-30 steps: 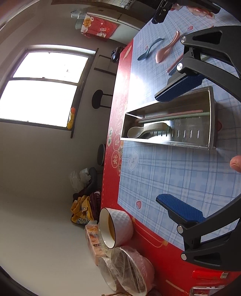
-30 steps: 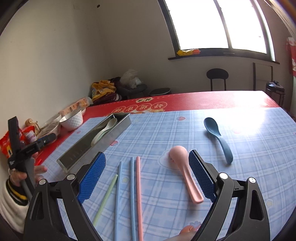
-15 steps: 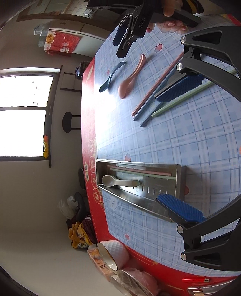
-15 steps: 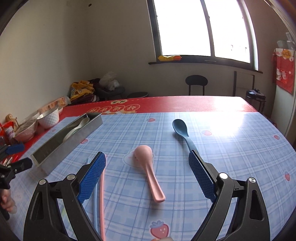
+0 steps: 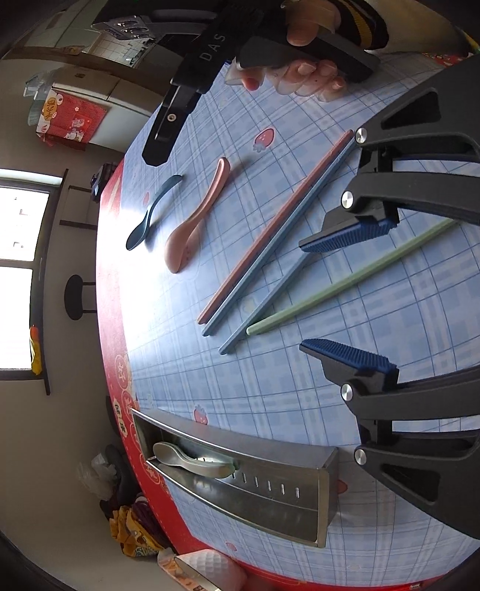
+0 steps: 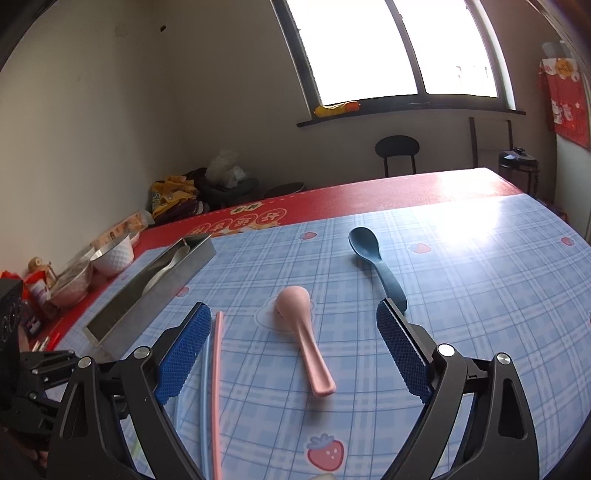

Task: Organize utensils
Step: 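Move the left tool onto the light green chopstick and close its fingers, then grasp the dark blue spoon with the right tool while the left tool holds the green chopstick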

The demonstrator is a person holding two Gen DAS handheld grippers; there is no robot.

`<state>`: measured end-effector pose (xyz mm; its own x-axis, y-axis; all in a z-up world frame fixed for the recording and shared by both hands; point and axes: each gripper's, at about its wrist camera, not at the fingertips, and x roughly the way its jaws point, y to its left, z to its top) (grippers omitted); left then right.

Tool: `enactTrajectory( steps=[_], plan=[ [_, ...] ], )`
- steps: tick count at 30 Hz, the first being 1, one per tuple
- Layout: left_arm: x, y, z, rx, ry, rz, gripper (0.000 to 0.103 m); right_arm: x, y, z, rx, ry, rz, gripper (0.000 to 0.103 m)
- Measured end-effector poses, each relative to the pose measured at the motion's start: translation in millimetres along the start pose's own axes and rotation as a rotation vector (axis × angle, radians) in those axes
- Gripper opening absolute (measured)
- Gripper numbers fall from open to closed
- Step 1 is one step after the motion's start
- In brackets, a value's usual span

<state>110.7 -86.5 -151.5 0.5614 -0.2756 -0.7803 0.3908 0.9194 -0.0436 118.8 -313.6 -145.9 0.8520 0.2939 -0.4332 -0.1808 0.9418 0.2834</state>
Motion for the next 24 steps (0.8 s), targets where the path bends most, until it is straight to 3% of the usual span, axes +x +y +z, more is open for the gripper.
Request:
enactTrajectory(
  steps=[3,10,12,15,19,24],
  plan=[
    [9.8,0.3,-3.3,-0.03,0.046,-0.024,0.032,-0.6,0.1,0.2,-0.002,-0.003,0.002,0.088],
    [13.9,-2.3,-8.4,-0.029,0.077,-0.002,0.028,-2.5,1.6,0.0,-0.009,-0.009,0.008,0.088],
    [13.6,-3.7,-9.5,-0.007,0.068,0.031,0.013,-2.7,2.2,-0.3,-0.011,-0.01,0.01,0.088],
    [14.2,3.2,-7.8,-0.002,0.064,0.022,0.008,-2.9,2.8,-0.2,-0.013,-0.01,0.012,0.088],
    [18.1,17.7,-1.9,0.003,0.059,0.076,0.006,-3.5,1.3,-0.2,-0.01,-0.01,0.014,0.088],
    [18.5,26.2,-1.8,0.019,0.047,0.085,0.006,-1.7,0.0,0.0,-0.003,-0.002,0.024,0.088]
  ],
)
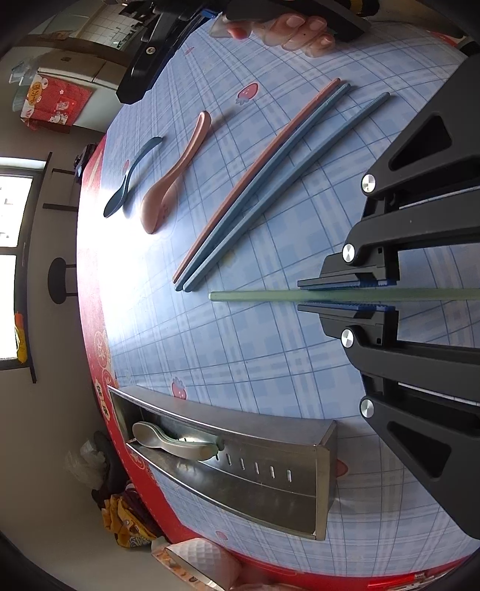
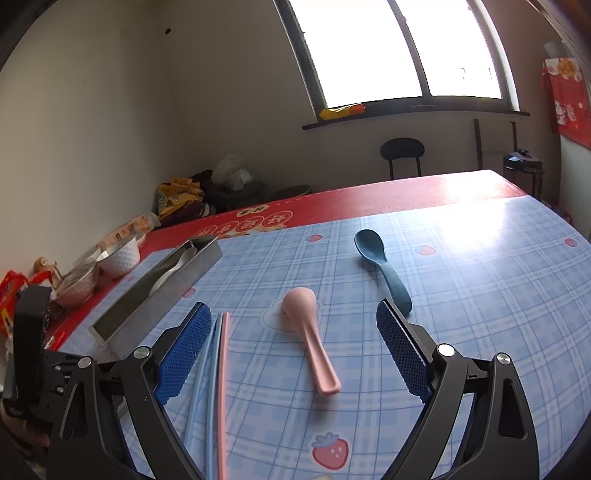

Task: Organize utensils
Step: 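Grasp the dark blue spoon with the right tool while the left tool holds the green chopstick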

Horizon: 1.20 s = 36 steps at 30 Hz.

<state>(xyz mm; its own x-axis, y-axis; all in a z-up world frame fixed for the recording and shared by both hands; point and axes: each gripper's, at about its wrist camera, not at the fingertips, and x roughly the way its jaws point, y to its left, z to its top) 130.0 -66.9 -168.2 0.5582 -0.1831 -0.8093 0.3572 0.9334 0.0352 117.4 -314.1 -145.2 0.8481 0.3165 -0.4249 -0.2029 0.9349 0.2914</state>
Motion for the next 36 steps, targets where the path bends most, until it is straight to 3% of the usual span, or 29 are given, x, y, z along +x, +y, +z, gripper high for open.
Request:
enactTrajectory(
  steps=[5,11,19,29,36],
  plan=[
    [-1.2,-1.5,-5.0,0.025,-0.033,0.003,0.006,2.1,-1.3,0.1,0.006,0.01,0.009,0.088],
    [-1.9,6.2,-7.9,-0.019,-0.052,-0.041,0.006,11.4,1.3,0.1,-0.006,0.056,0.012,0.088],
    [-2.0,7.1,-8.9,-0.031,-0.059,-0.046,0.006,17.7,6.5,-1.8,-0.026,0.085,-0.017,0.088],
    [-2.3,18.4,-11.0,-0.079,-0.061,-0.109,0.006,48.7,53.5,-13.1,-0.279,0.224,-0.158,0.088],
    [-2.4,18.9,-11.6,-0.087,-0.062,-0.12,0.006,49.1,25.7,-4.8,-0.138,0.233,-0.183,0.086]
  ],
)
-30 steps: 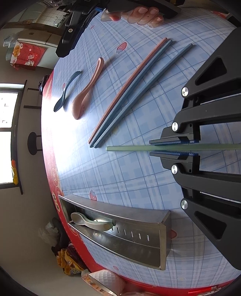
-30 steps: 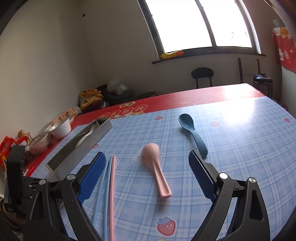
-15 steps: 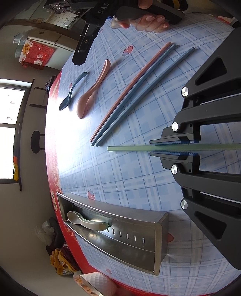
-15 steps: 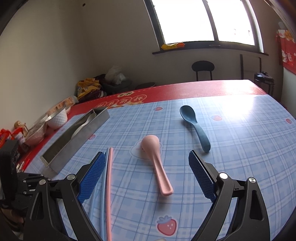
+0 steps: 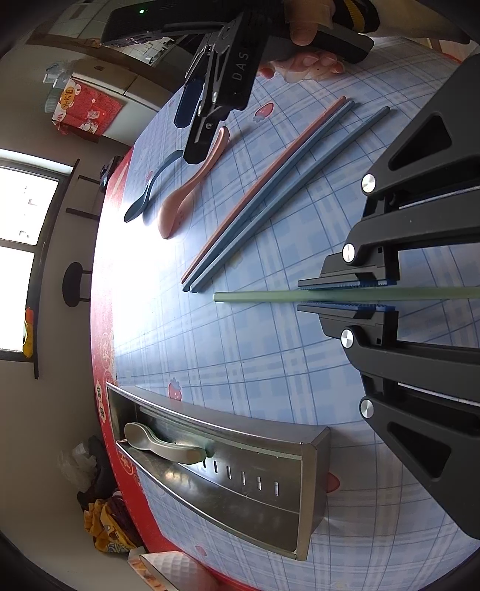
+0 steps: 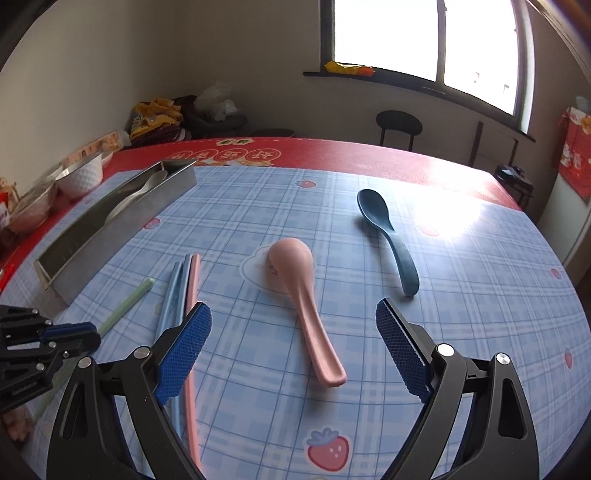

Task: Organize utensils
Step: 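Grasp the dark blue spoon with the right tool while the left tool holds the green chopstick, then carry the green chopstick into the steel tray and open the left tool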

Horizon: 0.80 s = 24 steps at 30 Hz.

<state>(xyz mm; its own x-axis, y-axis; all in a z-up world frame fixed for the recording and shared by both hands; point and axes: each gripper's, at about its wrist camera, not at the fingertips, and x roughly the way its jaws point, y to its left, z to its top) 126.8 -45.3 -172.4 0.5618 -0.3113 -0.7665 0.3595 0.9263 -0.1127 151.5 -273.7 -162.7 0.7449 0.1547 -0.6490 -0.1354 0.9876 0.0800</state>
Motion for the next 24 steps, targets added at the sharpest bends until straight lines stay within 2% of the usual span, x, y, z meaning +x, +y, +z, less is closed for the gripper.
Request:
enactTrajectory(
  steps=[1,3,5,7,10,15,20,24],
  plan=[
    [0.1,0.0,0.0,0.001,0.0,0.001,0.006,0.9,-7.0,2.2,0.027,0.007,0.013,0.079],
    [0.3,-0.4,0.1,0.003,0.0,0.003,0.006,4.9,-20.4,9.9,0.061,0.037,0.009,0.072],
    [0.6,-0.7,0.1,0.006,0.001,0.005,0.006,7.3,-29.7,20.0,0.04,0.049,-0.045,0.066],
    [0.6,0.2,0.2,0.001,0.001,-0.002,0.006,16.2,-38.7,30.7,0.002,0.075,-0.101,0.05],
    [0.9,3.7,0.5,-0.014,0.0,-0.02,0.006,33.9,-52.2,41.7,-0.016,0.1,-0.12,0.031],
    [1.1,4.0,0.6,-0.016,0.0,-0.022,0.006,60.9,-44.7,54.7,-0.15,0.117,-0.207,0.026],
    [0.8,3.5,0.2,-0.015,-0.001,-0.02,0.006,85.5,-48.4,65.0,-0.145,0.167,-0.246,0.023],
    [1.0,3.9,0.3,-0.017,-0.001,-0.023,0.006,97.1,-59.8,68.0,-0.083,0.202,-0.227,0.02]
  ],
)
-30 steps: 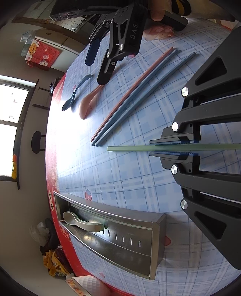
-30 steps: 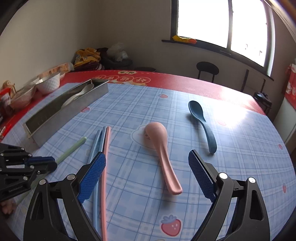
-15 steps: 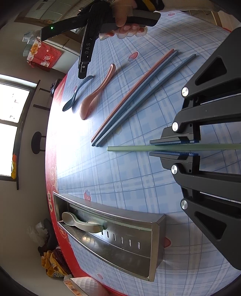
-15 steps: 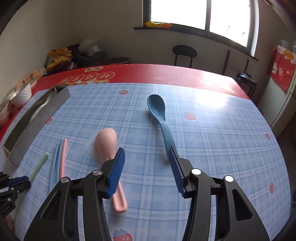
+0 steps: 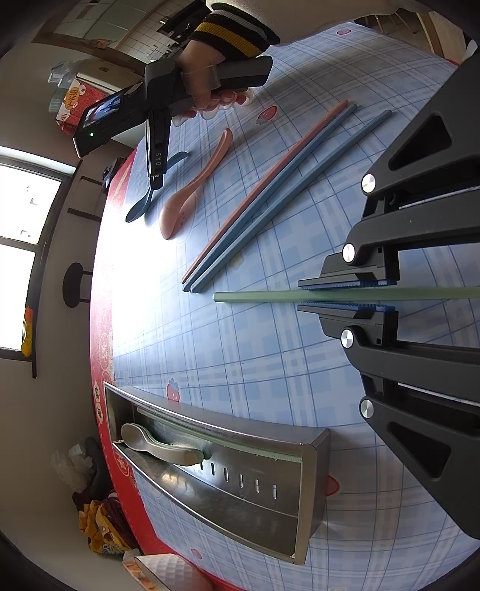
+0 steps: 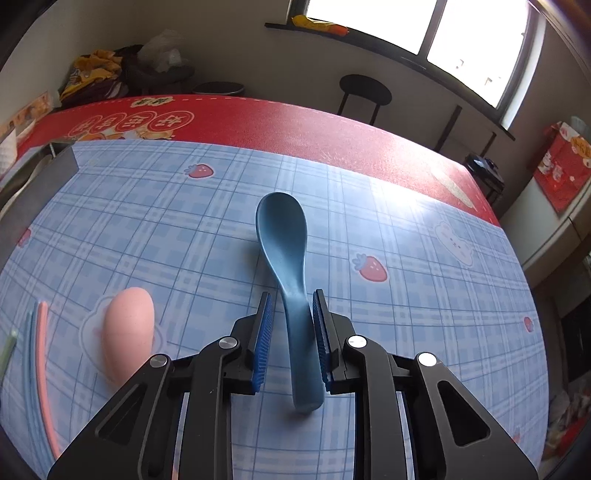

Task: Organize utensils
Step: 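Carry the green chopstick into the steel tray and open the left tool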

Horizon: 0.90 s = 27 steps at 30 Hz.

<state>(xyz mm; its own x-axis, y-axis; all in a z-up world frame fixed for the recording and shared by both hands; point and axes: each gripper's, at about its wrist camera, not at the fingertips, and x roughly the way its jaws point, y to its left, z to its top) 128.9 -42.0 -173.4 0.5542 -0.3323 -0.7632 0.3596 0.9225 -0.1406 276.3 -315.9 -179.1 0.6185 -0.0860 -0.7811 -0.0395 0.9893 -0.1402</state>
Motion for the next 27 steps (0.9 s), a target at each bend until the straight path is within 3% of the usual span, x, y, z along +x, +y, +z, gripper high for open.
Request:
enactTrajectory(
  steps=[12,16,22,27],
  plan=[
    [-0.2,-0.9,-0.1,0.004,0.0,0.005,0.006,-2.9,-25.7,-15.1,0.214,0.019,0.193,0.014],
    [0.0,-1.2,0.2,0.007,-0.001,0.008,0.006,-21.9,-27.0,-29.0,0.311,-0.041,0.306,0.014],
    [-0.4,-2.8,-0.3,0.017,-0.002,-0.005,0.006,-52.1,-3.0,-62.2,0.35,-0.14,0.42,0.014],
    [-2.1,-3.1,-0.1,0.025,-0.009,-0.015,0.006,-77.5,1.0,-73.2,0.364,-0.248,0.415,0.014]
  ],
)
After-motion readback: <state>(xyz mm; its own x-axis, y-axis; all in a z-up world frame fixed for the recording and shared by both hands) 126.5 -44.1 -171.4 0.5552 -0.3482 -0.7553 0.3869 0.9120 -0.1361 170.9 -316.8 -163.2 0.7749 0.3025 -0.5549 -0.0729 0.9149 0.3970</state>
